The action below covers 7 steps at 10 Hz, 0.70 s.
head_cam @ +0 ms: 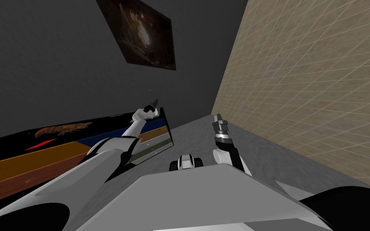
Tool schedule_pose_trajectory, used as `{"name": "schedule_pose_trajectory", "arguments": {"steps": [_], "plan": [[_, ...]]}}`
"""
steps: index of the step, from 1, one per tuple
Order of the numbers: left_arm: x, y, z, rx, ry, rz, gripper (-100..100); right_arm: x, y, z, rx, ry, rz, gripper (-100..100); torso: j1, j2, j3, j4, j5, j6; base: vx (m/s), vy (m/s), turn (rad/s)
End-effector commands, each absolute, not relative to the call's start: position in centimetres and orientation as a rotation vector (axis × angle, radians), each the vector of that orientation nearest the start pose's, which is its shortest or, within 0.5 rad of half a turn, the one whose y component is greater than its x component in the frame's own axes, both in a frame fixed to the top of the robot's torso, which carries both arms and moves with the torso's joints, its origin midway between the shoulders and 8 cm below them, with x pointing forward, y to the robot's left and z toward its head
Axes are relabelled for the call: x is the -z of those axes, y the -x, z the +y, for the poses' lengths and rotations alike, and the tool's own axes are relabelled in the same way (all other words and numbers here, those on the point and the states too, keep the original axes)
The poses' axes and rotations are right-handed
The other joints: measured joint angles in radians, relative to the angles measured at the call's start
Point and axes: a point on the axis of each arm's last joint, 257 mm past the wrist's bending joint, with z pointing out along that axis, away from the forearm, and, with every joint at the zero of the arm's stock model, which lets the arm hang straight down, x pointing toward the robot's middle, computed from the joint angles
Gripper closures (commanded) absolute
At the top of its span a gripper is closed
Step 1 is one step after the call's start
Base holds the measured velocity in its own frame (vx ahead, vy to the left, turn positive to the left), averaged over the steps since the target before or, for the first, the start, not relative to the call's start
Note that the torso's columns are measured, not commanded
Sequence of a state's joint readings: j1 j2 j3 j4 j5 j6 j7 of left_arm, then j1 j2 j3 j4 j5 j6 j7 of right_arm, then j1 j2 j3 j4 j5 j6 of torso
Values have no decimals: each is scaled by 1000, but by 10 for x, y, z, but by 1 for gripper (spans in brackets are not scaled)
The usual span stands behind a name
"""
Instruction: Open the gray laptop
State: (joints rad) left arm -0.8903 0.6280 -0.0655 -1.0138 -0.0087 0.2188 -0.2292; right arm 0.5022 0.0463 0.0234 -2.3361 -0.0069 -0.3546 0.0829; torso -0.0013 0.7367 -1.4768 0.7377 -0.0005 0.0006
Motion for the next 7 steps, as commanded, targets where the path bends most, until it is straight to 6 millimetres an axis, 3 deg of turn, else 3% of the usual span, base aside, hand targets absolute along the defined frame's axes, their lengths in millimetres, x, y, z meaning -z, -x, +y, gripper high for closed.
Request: {"name": "schedule_pose_trajectory", "arguments": {"steps": [1, 2, 3, 5, 7], "plan": [[-92, -733, 401, 482, 636, 1301, -100, -21, -356, -279, -1232, -738, 656, 0, 1, 1, 0, 0, 0, 0, -10, -78, -28], [-90, -735, 406, 475, 650, 1305, -100, -21, -356, -279, -1232, -738, 656, 0, 1, 2, 1, 0, 0, 0, -13, -60, -21], [-102, -736, 420, 443, 671, 1300, -100, -21, -356, -279, -1232, -738, 656, 0, 2, 2, 1, 0, 1, 0, -3, -62, -33], [-100, -737, 423, 437, 682, 1304, -100, -21, -356, -279, -1232, -738, 656, 0, 2, 1, 1, 0, 1, 0, 0, -45, -5], [-122, -735, 452, 377, 732, 1293, -100, -21, -356, -279, -1232, -738, 656, 0, 1, 1, 1, 0, 0, 0, 0, -59, -40]]}}
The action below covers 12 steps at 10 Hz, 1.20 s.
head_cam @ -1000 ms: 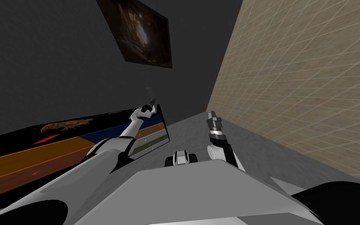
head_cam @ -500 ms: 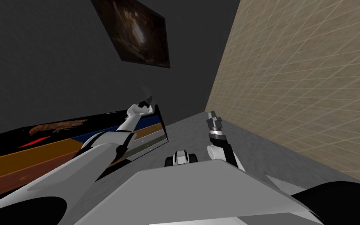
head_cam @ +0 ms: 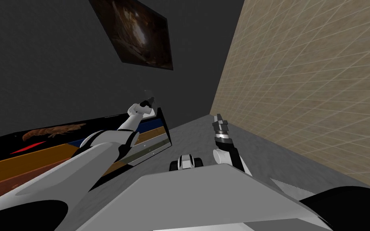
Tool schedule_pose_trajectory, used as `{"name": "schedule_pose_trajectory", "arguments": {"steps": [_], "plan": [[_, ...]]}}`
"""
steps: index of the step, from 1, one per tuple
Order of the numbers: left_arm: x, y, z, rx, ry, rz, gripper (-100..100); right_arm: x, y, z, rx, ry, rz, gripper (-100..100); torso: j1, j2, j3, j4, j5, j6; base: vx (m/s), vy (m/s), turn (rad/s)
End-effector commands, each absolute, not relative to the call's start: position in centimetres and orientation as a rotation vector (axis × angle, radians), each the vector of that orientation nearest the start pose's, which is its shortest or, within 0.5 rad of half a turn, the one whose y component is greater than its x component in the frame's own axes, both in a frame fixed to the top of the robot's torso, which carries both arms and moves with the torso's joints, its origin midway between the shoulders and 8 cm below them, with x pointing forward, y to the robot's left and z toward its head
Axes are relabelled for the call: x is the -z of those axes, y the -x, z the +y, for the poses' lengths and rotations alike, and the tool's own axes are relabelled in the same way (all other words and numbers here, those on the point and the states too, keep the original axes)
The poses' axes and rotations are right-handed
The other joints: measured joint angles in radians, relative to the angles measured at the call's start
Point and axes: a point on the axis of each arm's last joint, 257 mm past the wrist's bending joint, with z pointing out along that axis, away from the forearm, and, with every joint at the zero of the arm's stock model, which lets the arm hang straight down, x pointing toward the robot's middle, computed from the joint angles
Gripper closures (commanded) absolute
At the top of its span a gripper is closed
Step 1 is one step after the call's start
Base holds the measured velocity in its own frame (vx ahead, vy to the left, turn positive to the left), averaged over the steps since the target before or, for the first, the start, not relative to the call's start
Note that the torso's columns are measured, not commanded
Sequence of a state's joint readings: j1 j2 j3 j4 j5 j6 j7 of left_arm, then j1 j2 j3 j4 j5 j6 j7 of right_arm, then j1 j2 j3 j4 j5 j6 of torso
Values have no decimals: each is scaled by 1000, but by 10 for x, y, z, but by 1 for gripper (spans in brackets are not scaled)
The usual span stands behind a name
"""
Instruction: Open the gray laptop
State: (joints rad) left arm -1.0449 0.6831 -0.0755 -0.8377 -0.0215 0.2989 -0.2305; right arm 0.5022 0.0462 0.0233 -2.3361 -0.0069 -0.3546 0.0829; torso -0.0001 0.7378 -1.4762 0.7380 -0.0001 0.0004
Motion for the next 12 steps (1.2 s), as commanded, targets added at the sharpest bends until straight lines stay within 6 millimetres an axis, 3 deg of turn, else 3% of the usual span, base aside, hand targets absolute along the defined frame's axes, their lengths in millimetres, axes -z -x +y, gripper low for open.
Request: {"name": "schedule_pose_trajectory", "arguments": {"steps": [1, 3, 4, 8, 9, 12], "plan": [[-120, -736, 456, 373, 744, 1296, -100, -21, -356, -279, -1232, -739, 656, 0, -2, 0, 0, 0, -1, 0, 6, -73, -11], [-139, -730, 482, 324, 792, 1283, -100, -21, -356, -279, -1232, -738, 656, 0, 0, 0, 0, 0, 0, 0, 2, -81, -31], [-139, -730, 483, 323, 798, 1283, -100, -21, -356, -279, -1232, -738, 656, 0, 0, 1, 0, 0, 0, 0, -7, -57, -8], [-170, -716, 524, 259, 879, 1253, -100, -21, -356, -279, -1232, -738, 656, 0, 0, 0, 0, 0, 0, 0, 3, -59, -22], [-166, -718, 518, 270, 865, 1258, -100, -21, -356, -279, -1232, -738, 656, 0, 0, 0, 0, 0, 0, 0, 2, -31, 2], [-171, -701, 549, 193, 880, 1234, -100, -21, -356, -280, -1232, -738, 656, 0, 3, 1, 1, 0, 1, 0, -37, 53, -253]]}}
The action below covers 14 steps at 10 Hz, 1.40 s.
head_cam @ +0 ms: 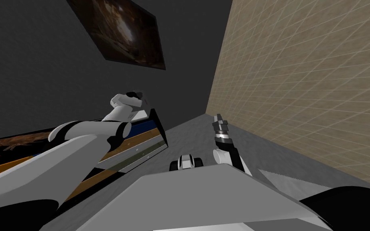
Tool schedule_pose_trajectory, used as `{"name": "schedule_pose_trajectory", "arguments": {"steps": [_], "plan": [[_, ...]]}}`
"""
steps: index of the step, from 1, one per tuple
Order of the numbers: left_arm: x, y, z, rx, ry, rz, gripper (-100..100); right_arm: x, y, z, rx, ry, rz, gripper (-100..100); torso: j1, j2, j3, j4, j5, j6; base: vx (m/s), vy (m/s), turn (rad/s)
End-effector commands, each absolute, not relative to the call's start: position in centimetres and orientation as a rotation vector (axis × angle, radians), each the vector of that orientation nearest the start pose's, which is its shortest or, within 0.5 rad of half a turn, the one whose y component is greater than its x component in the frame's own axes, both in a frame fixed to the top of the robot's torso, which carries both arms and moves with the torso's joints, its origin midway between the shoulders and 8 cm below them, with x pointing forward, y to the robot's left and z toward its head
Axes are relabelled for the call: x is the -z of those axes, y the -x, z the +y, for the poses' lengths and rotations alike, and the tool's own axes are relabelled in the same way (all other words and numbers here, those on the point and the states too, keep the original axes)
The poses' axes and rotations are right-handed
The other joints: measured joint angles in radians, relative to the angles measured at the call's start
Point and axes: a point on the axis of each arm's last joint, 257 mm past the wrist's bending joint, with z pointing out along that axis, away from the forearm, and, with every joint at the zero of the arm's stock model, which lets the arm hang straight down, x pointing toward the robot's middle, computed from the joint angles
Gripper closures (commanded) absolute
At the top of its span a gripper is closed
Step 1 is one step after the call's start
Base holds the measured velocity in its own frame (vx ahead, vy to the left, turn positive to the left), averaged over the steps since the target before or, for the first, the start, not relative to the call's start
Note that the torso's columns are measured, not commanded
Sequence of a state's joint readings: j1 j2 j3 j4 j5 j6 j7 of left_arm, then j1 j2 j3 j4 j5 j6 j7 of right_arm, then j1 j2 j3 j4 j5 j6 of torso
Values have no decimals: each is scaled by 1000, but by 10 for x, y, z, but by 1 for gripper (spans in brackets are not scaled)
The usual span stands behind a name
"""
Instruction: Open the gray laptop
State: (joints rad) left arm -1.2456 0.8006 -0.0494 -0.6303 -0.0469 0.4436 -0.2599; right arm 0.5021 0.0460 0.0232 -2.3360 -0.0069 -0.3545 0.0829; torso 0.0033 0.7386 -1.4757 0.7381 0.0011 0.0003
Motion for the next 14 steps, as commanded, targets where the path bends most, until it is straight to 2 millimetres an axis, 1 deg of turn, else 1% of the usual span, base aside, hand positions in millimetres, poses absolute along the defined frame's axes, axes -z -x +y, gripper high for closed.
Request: {"name": "schedule_pose_trajectory", "arguments": {"steps": [1, 2, 3, 4, 5, 6, 7, 8, 9, 10, 11, 12, 13, 14], "plan": [[-173, -698, 554, 212, 901, 1218, -100, -21, -357, -279, -1232, -738, 656, 0, -2, 0, 0, 0, -1, 1, -49, 67, -165], [-174, -690, 566, 160, 896, 1215, -100, -21, -356, -280, -1232, -738, 656, 0, -3, -1, 0, 0, -1, 0, -64, 65, -369], [-176, -687, 572, 178, 917, 1199, -100, -21, -357, -279, -1232, -738, 656, 0, -5, -1, -1, 0, -2, 2, -53, 61, -127], [-176, -679, 584, 122, 912, 1198, -100, -21, -356, -280, -1232, -738, 656, 0, -5, -2, -1, 0, -2, 0, -47, 63, -279], [-178, -675, 590, 142, 935, 1180, -100, -21, -357, -279, -1232, -738, 656, 0, -4, -2, -1, -1, -1, 1, -40, 52, -151], [-178, -674, 592, 149, 943, 1174, -100, -21, -356, -280, -1232, -738, 656, 0, -4, -2, -1, 0, -1, -1, -12, 19, 38], [-179, -663, 607, 97, 947, 1166, -100, -21, -356, -280, -1232, -738, 656, 0, -4, -2, -1, 0, -1, -1, -31, 31, -285], [-180, -660, 613, 114, 967, 1151, -100, -21, -356, -279, -1232, -738, 656, 0, -4, -1, -1, -1, -1, 1, -41, 39, -200], [-180, -649, 626, 60, 968, 1147, -100, -21, -356, -280, -1232, -738, 656, 0, -3, 0, 0, 0, -1, -1, -46, 53, -260], [-181, -644, 634, 75, 992, 1128, -100, -21, -356, -280, -1232, -738, 656, 0, -2, 1, 0, 0, -1, 0, -53, 53, -175], [-181, -644, 634, 76, 993, 1127, -100, -21, -356, -280, -1232, -738, 656, 0, -2, 0, 0, 0, -1, -1, -28, 26, 10], [-180, -630, 651, 25, 1005, 1116, -100, -21, -356, -280, -1232, -738, 656, 0, -4, -1, 0, 0, -1, -1, -39, 32, -271], [-181, -627, 656, 37, 1022, 1104, -100, -21, -356, -279, -1232, -738, 656, 0, -4, -1, -1, -1, -1, 1, -47, 43, -184], [-180, -613, 670, -16, 1029, 1097, -100, -21, -356, -280, -1232, -738, 656, 0, -3, -1, 0, 0, -1, -1, -60, 50, -277]]}}
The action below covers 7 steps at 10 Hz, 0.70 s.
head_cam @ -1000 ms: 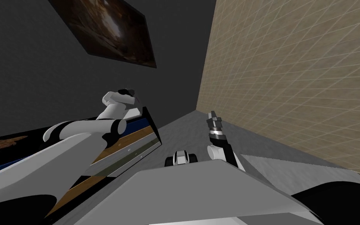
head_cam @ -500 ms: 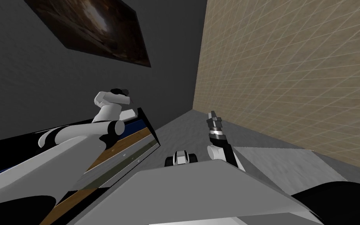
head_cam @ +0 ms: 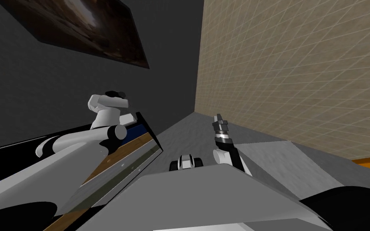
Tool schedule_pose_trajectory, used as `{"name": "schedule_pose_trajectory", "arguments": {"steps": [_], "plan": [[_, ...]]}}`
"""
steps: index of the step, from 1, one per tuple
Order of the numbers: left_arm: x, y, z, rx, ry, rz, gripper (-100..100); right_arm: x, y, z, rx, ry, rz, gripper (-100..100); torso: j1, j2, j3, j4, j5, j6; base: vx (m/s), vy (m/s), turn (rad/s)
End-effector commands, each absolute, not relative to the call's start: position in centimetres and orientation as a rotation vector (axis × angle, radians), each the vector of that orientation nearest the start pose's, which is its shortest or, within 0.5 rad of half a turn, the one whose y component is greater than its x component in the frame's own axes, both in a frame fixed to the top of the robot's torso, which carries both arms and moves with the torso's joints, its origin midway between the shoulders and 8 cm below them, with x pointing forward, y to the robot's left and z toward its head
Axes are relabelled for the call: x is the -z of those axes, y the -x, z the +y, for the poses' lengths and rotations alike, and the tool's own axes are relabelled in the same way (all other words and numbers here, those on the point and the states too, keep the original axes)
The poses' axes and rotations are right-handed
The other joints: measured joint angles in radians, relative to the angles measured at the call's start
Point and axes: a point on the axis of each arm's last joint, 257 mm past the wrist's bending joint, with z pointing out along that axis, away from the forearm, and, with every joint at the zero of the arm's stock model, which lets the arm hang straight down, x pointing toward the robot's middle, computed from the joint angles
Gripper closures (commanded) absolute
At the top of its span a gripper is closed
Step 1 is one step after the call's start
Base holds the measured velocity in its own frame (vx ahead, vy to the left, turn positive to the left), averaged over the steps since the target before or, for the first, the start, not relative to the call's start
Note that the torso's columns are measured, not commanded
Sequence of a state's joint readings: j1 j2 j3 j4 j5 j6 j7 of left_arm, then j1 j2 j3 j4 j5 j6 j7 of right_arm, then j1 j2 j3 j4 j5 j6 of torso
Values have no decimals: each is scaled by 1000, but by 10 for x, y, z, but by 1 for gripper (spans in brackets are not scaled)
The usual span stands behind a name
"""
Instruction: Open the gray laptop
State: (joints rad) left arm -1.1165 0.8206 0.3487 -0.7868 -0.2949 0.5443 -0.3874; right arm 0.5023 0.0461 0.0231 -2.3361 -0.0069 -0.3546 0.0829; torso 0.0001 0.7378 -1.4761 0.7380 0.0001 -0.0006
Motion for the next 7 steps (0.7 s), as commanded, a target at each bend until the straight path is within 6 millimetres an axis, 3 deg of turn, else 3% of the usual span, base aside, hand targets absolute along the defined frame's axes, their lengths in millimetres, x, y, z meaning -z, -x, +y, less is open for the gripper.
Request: {"name": "schedule_pose_trajectory", "arguments": {"steps": [1, 3, 4, 5, 7], "plan": [[-180, -608, 677, -6, 1050, 1081, -100, -21, -356, -280, -1232, -738, 656, 0, 0, 1, 0, 0, 0, 1, -54, 47, -171], [-178, -589, 698, -52, 1078, 1060, -100, -21, -357, -280, -1232, -738, 656, 0, 0, 1, 1, 0, 0, 1, -68, 42, -232], [-178, -587, 700, -47, 1085, 1055, -100, -21, -356, -280, -1232, -738, 656, 0, 0, 0, 0, 0, 0, 0, -20, 17, 23], [-176, -570, 716, -105, 1099, 1045, -100, -21, -356, -280, -1232, -739, 656, 0, -1, -2, -1, 0, 0, 0, -37, 22, -268], [-174, -568, 718, -88, 1107, 1037, -100, -21, -356, -280, -1232, -738, 656, 0, 0, 0, 0, 0, 0, 0, -37, 27, -100]]}}
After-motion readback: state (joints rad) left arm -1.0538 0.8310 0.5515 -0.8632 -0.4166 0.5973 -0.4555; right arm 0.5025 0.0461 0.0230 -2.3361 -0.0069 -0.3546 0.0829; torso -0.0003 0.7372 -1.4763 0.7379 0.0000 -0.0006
